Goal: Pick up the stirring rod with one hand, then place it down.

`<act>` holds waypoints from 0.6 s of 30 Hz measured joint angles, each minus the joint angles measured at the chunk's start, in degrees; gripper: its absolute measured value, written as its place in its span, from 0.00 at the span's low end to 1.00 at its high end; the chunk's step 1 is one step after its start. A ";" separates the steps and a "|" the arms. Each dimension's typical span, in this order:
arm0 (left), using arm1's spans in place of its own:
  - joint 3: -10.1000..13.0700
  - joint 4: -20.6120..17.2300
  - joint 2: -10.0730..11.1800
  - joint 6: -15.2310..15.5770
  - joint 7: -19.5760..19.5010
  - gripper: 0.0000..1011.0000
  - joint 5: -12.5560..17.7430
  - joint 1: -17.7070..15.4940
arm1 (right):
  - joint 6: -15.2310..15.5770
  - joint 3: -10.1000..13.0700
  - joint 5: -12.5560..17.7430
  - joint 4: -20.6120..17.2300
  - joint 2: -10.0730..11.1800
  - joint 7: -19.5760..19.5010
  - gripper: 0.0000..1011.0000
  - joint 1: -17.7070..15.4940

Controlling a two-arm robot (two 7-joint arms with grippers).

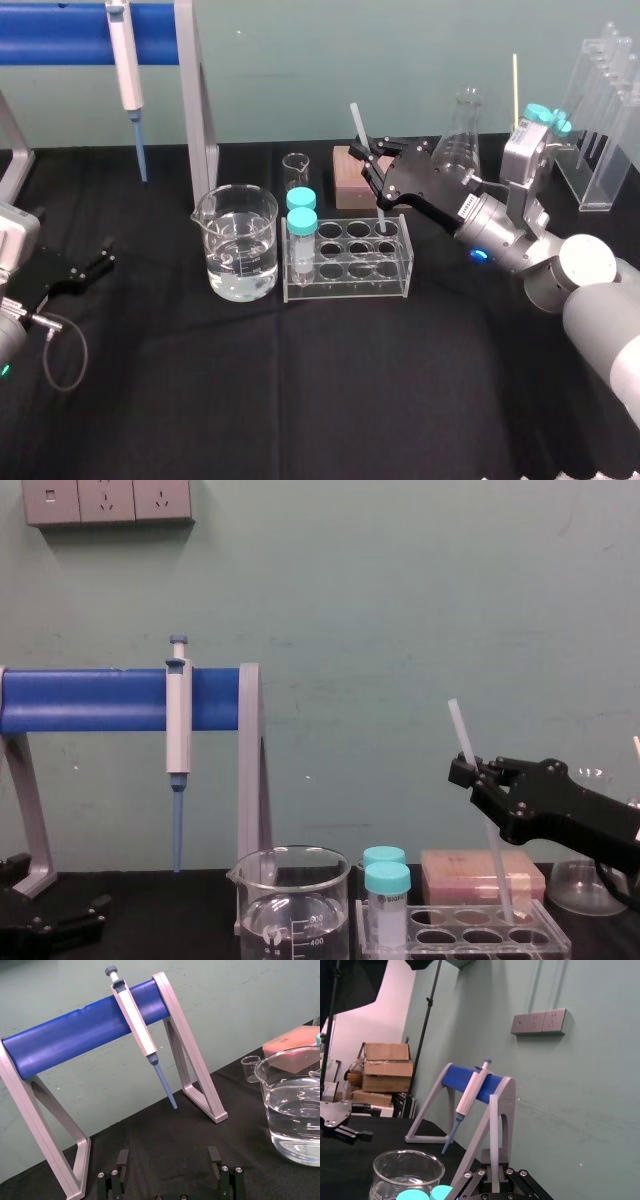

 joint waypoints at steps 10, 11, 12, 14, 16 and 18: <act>0.00 0.00 0.00 0.00 0.00 0.99 0.00 0.00 | 0.11 1.08 -0.27 7.45 -1.77 0.49 0.07 3.10; 0.00 0.00 0.00 0.00 0.00 0.99 0.00 0.00 | -0.31 1.27 -0.28 9.01 -2.05 0.88 0.07 3.73; 0.00 0.00 0.00 0.00 0.00 0.99 0.00 0.00 | -0.76 1.42 -0.30 10.45 -2.31 1.22 0.07 4.35; 0.00 0.00 0.00 0.00 0.00 0.99 0.00 0.00 | -1.52 1.55 -0.21 12.59 -2.69 1.79 0.07 5.38; 0.00 0.00 0.00 0.00 0.00 0.99 0.00 0.00 | -3.37 0.81 1.14 17.56 -3.44 3.19 0.07 7.74; 0.00 0.00 0.00 0.00 0.00 0.99 0.00 0.00 | -4.55 0.02 2.40 19.87 -3.82 4.00 0.07 8.99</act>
